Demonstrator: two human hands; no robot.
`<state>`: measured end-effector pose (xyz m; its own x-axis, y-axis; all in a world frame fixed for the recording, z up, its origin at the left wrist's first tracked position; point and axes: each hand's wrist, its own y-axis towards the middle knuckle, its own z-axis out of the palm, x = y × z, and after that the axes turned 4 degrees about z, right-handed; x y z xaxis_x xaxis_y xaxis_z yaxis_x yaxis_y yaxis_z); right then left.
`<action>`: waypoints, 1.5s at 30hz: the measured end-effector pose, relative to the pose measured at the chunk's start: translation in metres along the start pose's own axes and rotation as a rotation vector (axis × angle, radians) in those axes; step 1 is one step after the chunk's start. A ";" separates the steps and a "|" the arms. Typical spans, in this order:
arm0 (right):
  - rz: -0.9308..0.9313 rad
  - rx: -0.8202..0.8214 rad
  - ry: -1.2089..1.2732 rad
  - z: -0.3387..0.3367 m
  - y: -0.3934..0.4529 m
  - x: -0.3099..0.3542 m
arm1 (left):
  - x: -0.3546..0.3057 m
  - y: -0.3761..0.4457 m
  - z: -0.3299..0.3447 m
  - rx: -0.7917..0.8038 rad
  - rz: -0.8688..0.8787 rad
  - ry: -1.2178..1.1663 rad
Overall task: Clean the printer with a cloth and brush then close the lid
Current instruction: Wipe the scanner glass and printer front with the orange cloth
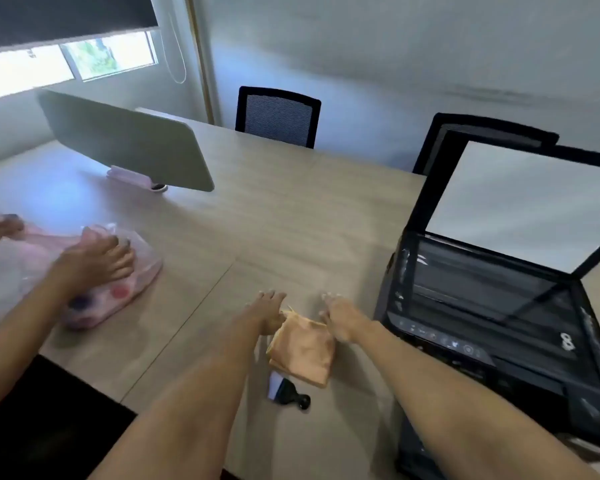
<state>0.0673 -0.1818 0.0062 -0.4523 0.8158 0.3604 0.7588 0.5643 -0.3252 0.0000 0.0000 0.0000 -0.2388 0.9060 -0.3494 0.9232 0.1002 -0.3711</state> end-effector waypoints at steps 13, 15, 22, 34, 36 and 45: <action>0.133 0.107 -0.076 0.098 -0.016 -0.024 | 0.016 0.014 0.075 0.104 0.087 -0.130; 0.131 0.034 -0.071 0.097 -0.020 -0.022 | 0.006 0.011 0.075 -0.068 0.062 -0.238; 0.081 -0.076 -0.003 0.071 -0.041 -0.024 | 0.002 0.012 0.038 -0.021 0.083 -0.170; 0.024 -0.237 1.109 -0.087 -0.127 -0.055 | -0.145 -0.004 -0.041 -0.041 0.505 -0.872; 0.018 -0.093 1.161 -0.106 -0.129 -0.073 | -0.162 0.005 -0.035 -0.109 0.505 -0.873; 0.265 -0.494 0.450 -0.151 -0.080 -0.118 | -0.143 0.005 0.042 0.084 0.157 -0.844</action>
<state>0.1308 -0.3424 0.1212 -0.0669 0.7264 0.6840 0.9879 0.1443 -0.0567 0.0255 -0.1461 0.0115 -0.2850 0.2947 -0.9121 0.9468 -0.0619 -0.3158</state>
